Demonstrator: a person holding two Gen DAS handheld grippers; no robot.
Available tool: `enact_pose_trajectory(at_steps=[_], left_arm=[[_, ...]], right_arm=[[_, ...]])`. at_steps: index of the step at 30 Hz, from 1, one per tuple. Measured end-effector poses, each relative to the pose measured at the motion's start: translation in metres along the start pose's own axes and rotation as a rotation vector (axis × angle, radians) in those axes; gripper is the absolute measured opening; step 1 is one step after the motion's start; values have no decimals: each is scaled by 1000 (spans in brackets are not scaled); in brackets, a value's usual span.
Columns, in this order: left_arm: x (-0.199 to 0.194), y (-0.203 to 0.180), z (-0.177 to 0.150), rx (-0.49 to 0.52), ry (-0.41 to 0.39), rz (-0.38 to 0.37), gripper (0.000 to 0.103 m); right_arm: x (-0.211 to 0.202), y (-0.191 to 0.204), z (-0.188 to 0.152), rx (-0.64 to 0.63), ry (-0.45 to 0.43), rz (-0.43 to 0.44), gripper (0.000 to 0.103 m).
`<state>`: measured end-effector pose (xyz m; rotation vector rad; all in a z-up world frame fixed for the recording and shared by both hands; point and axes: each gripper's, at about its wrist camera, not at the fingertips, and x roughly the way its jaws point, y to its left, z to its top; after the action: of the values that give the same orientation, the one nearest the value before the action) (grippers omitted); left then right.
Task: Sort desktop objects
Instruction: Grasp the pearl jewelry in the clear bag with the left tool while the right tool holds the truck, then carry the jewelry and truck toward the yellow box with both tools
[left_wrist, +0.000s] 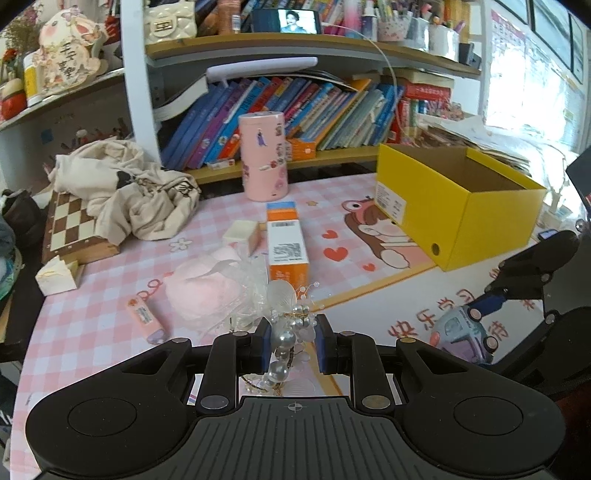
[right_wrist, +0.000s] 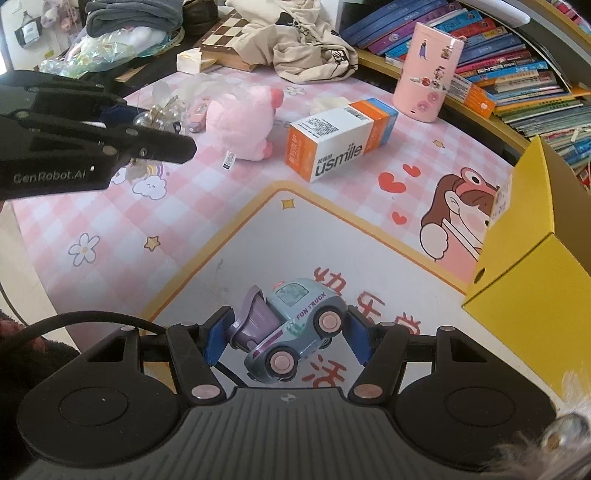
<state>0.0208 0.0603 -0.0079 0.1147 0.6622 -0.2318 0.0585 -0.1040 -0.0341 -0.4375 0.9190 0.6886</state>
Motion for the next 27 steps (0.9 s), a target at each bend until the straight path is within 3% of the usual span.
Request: enact_pose_trajectory(at_steps=[27], left_arm=[[9,-34,-6,79,34,-143,22]], right_arm=[[-15,-6,-29,100,41,-66,62]])
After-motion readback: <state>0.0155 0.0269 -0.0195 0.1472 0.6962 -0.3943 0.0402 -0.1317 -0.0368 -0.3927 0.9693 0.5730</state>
